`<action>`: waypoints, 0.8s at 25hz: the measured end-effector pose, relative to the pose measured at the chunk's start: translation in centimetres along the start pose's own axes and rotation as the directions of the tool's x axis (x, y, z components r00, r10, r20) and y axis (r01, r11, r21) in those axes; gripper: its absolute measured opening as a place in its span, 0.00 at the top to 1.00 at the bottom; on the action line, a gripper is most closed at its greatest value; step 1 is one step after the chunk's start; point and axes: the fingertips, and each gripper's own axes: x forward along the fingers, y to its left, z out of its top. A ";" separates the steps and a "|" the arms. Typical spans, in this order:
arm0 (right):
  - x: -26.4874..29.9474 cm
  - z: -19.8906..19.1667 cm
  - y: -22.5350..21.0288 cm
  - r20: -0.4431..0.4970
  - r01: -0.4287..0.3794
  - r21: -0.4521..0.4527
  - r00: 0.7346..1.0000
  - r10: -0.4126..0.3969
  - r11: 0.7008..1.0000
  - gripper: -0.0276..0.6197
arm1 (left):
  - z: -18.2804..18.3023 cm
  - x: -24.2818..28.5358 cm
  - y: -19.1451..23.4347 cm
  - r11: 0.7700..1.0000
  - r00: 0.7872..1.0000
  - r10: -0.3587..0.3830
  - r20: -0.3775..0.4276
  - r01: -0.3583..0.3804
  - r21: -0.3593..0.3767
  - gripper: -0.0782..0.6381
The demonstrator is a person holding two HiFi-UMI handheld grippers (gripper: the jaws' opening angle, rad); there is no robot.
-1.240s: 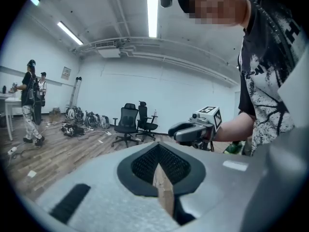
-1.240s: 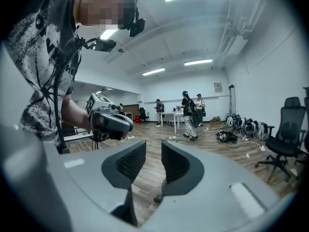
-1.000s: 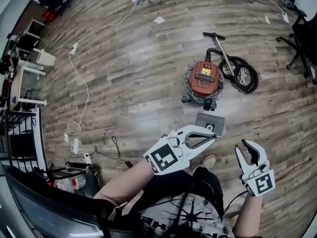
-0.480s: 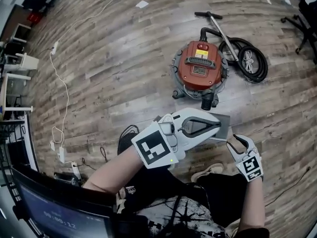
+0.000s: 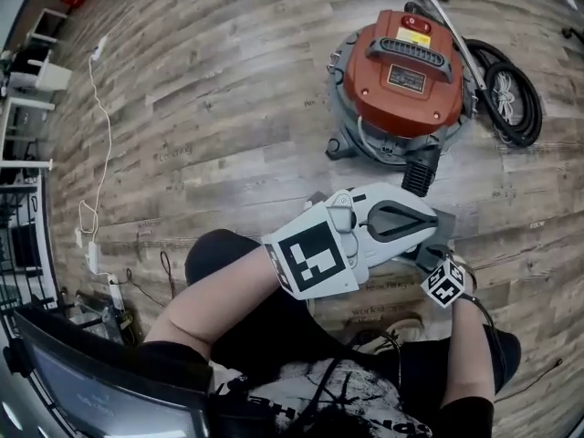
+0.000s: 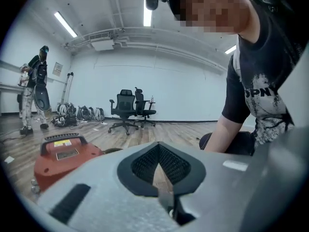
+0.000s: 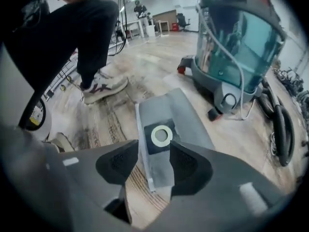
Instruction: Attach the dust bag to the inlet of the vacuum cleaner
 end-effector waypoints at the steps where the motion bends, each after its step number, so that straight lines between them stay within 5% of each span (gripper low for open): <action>1: 1.1 -0.8 0.2 -0.052 -0.007 -0.022 0.999 0.006 1.000 0.63 | -0.7 0.3 -0.2 1.000 1.000 0.003 -0.005 -0.003 -0.012 0.90; 8: 5.3 -5.2 -0.5 -0.257 0.023 -0.093 0.965 -0.046 0.995 0.60 | -3.9 1.6 -1.4 0.999 0.998 0.013 -0.057 -0.016 -0.048 0.90; 14: 8.0 -6.4 -0.6 -0.274 0.031 -0.050 0.961 -0.043 0.998 0.48 | -4.4 0.0 0.4 0.993 0.994 0.086 -0.068 -0.091 -0.081 0.90; 20: 9.5 -6.2 -0.2 -0.287 0.033 -0.096 0.956 -0.059 0.995 0.54 | -6.1 -0.2 -1.0 0.993 0.987 0.092 -0.130 -0.101 -0.063 0.90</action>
